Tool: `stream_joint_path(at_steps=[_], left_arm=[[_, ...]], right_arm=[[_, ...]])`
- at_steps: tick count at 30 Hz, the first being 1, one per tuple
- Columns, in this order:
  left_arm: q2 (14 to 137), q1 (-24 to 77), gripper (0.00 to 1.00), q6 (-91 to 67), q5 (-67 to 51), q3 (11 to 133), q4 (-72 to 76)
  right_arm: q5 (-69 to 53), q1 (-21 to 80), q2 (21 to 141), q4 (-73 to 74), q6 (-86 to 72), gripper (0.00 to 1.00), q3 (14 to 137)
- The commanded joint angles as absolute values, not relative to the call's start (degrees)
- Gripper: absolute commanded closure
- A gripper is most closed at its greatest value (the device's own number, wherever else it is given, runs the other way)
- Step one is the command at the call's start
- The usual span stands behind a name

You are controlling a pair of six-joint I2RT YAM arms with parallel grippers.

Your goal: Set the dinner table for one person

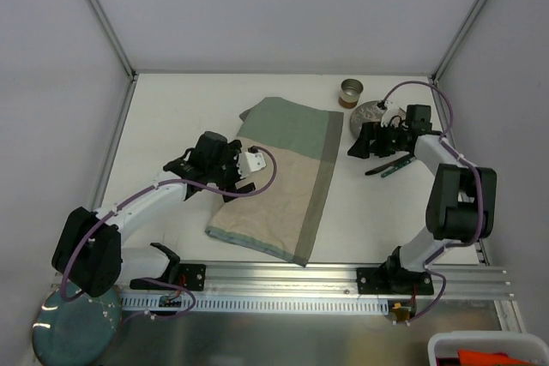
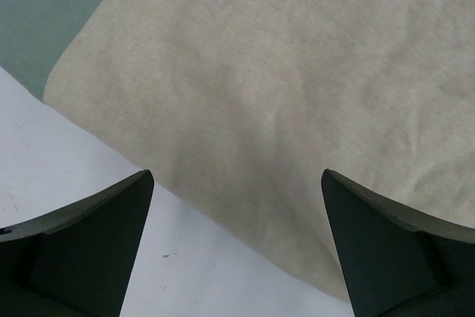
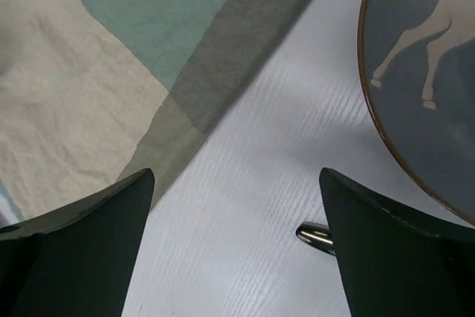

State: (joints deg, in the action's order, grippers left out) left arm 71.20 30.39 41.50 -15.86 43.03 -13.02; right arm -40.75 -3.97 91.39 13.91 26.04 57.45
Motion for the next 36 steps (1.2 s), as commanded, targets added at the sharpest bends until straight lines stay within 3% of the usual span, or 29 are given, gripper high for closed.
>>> stream_joint_path(at_steps=[1,14,26,36], left_arm=[[71.45,30.59,0.01,38.41,-12.57,41.57,-4.40],[74.00,29.44,0.01,38.67,-13.01,41.66,-1.93],[70.84,28.56,0.01,40.43,-12.66,38.94,-2.02],[72.16,28.13,0.01,39.99,-13.36,41.39,-2.02]], right_arm=[[-49.56,-5.10,98.23,14.42,19.87,0.01,62.05],[-51.50,2.81,105.37,10.55,13.45,0.04,64.42],[-48.96,0.45,105.65,16.78,15.38,0.05,64.78],[-56.08,0.96,114.34,15.65,7.91,0.09,68.20]])
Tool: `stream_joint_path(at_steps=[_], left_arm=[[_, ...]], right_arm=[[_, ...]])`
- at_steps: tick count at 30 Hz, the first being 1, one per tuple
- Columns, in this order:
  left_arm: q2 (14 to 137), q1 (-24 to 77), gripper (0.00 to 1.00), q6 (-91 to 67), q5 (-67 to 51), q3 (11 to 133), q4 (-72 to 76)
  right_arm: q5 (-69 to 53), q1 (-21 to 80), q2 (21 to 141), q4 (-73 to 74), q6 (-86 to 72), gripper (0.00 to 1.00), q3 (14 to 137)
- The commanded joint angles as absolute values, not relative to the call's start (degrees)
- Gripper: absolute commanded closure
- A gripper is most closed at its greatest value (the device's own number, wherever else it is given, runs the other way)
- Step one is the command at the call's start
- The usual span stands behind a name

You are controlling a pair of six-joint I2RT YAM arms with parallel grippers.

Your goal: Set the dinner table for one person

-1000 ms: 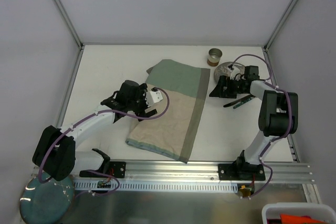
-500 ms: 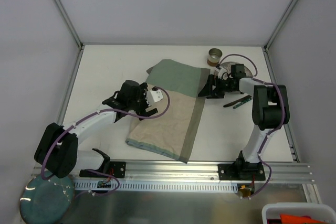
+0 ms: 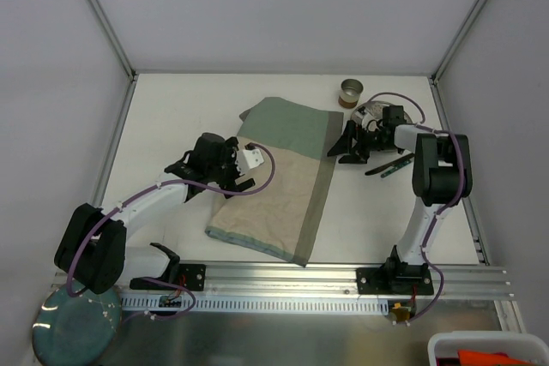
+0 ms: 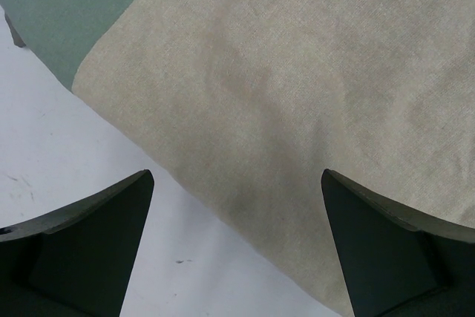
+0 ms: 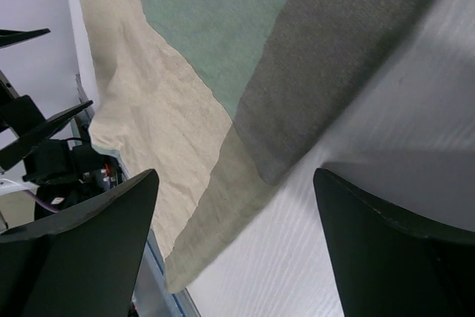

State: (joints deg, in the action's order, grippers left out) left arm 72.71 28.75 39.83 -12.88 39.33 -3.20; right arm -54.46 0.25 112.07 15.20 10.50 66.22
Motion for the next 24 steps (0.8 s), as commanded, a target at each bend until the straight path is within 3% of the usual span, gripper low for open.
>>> stream_joint_path(at_steps=[1,11,15,18,22,24], left_arm=[[72.16,28.12,0.01,40.08,-13.27,41.48,-2.02],[72.60,27.95,0.01,40.08,-13.54,41.92,-2.11],[73.04,27.95,0.01,39.64,-14.41,41.84,-2.11],[73.04,27.86,0.01,39.55,-14.33,41.57,-2.11],[72.60,27.95,0.01,39.11,-14.41,41.22,-2.02],[72.51,27.86,0.01,39.11,-14.41,41.22,-2.02]], right_arm=[[-56.07,1.23,114.35,15.56,7.91,0.09,68.55],[-55.46,3.51,115.75,13.97,5.71,0.18,70.14],[-55.11,3.78,115.75,13.97,5.19,0.27,70.14],[-53.88,3.60,115.14,15.29,6.85,0.41,69.79],[-54.31,2.99,114.52,16.52,8.70,0.83,69.08],[-54.75,2.38,114.52,16.61,8.70,0.86,68.99]])
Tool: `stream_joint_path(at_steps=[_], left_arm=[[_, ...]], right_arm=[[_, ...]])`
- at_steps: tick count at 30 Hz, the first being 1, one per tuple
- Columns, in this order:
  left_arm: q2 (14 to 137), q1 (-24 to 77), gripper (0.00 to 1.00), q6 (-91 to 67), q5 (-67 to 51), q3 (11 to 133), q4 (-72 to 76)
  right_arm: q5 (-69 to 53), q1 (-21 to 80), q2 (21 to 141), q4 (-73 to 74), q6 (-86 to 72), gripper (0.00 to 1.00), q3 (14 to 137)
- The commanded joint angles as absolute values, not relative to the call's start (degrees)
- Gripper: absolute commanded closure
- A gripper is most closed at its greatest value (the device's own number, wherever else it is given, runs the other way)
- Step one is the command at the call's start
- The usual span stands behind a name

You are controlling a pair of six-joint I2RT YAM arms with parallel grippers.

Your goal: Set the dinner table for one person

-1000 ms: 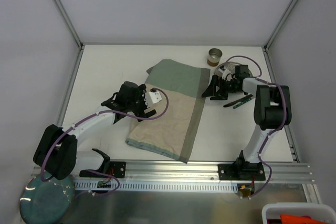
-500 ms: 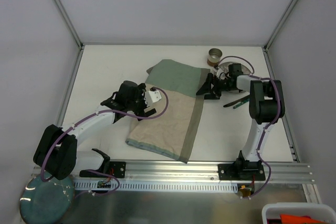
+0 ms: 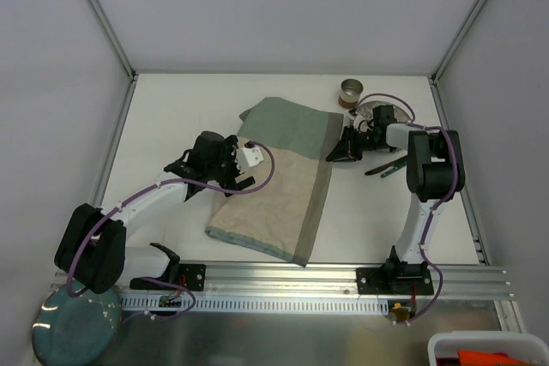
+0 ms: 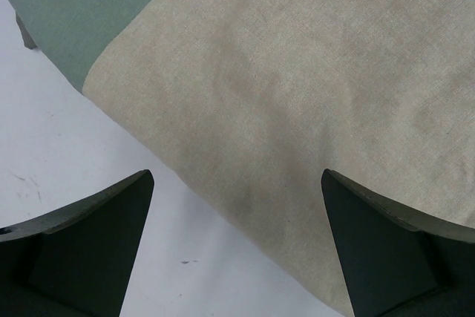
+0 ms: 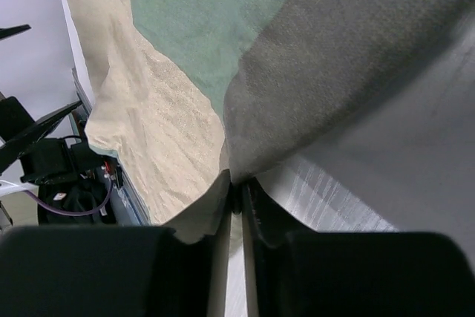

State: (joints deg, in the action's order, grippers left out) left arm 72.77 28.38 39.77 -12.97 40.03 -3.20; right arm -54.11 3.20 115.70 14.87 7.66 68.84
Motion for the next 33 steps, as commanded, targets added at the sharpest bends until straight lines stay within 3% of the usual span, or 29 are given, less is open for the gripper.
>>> stream_joint_path(at_steps=[1,5,20,31,33], left_arm=[[72.51,27.86,0.01,38.94,-14.41,41.22,-2.02],[71.81,27.86,0.01,39.11,-13.98,41.05,-2.02],[71.54,27.86,0.01,38.76,-13.62,41.31,-2.11],[74.44,29.00,0.01,40.69,-20.12,41.66,-8.78],[74.45,29.53,0.01,41.04,-22.05,41.84,-10.54]], right_arm=[[-55.19,2.29,114.52,16.61,8.79,0.90,68.99],[-56.78,0.36,113.47,17.14,8.52,0.99,69.34],[-57.83,-9.57,108.02,26.45,13.53,1.00,78.04],[-59.85,-9.93,109.25,28.12,13.45,1.00,82.26],[-60.21,-9.93,108.73,28.21,13.97,0.59,81.83]])
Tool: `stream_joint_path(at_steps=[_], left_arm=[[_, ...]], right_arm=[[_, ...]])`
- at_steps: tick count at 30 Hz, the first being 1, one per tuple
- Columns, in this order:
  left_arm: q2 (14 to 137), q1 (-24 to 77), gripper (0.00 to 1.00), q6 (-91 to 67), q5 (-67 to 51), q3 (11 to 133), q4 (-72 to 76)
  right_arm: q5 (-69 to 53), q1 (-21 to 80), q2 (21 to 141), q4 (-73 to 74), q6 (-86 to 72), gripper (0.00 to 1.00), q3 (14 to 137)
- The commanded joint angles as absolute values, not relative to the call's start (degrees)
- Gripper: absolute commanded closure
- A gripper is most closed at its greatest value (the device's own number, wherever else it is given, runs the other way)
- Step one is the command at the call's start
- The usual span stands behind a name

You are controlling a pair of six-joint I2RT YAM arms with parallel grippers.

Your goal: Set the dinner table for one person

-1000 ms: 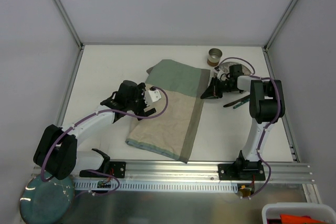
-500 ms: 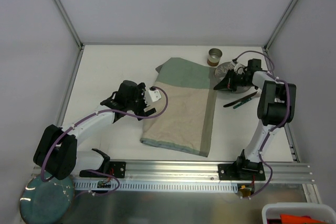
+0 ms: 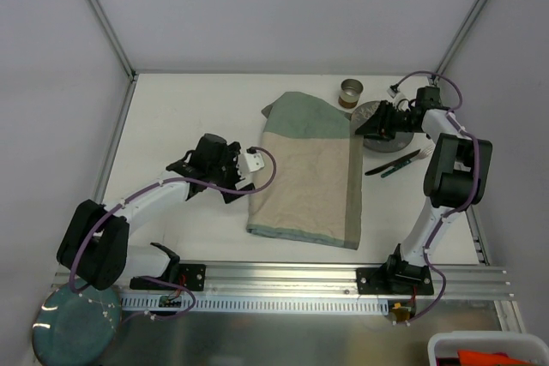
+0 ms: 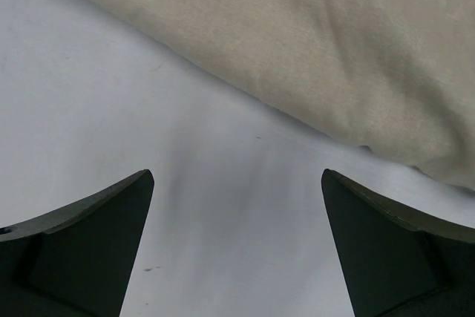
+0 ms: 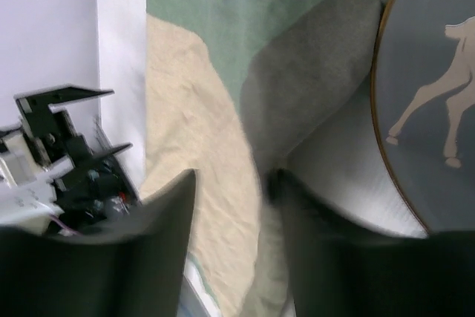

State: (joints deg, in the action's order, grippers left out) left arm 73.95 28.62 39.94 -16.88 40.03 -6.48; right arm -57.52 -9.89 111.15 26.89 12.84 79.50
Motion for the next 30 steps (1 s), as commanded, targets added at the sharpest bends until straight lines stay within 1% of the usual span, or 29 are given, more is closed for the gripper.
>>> stream_joint_path(at_steps=[1,3,5,7,8,12,14,16,18,25,30], left_arm=[[74.36,29.79,0.01,41.39,-22.58,42.01,-11.24],[72.96,30.50,0.01,42.10,-23.64,42.36,-13.00],[70.94,31.46,0.01,42.62,-24.87,42.89,-16.16],[66.90,34.27,0.01,44.55,-24.00,42.37,-17.66],[66.10,35.50,0.01,45.08,-21.73,42.89,-20.19],[66.01,41.12,0.01,45.62,-20.48,45.44,-26.97],[65.74,47.61,0.01,44.83,-18.73,45.00,-28.38],[64.60,54.88,0.01,45.26,-13.82,42.21,-28.65],[65.21,57.73,0.01,45.27,-10.04,41.14,-28.39],[67.24,59.94,0.01,47.90,-6.77,39.38,-25.76],[69.25,60.03,0.01,50.36,-3.87,39.46,-20.04]], right_arm=[[-60.47,-9.93,108.29,28.13,14.84,0.42,81.39],[-60.82,-9.93,107.06,28.12,15.64,0.39,80.51],[-60.12,-10.02,104.34,28.12,16.69,0.27,80.42],[-59.33,-10.37,100.22,28.21,17.58,0.27,80.07],[-58.63,-10.46,98.80,28.21,17.75,0.26,80.16],[-53.98,-11.60,92.65,28.30,19.85,0.24,79.63],[-52.65,-11.86,90.37,28.39,20.48,0.24,78.76],[-52.73,-12.30,89.74,28.30,20.83,0.24,77.96],[-53.43,-12.83,89.30,28.30,20.83,0.24,76.47],[-55.90,-14.68,89.38,28.30,21.97,0.24,71.72],[-57.74,-15.90,88.51,29.44,24.16,0.24,69.88]])
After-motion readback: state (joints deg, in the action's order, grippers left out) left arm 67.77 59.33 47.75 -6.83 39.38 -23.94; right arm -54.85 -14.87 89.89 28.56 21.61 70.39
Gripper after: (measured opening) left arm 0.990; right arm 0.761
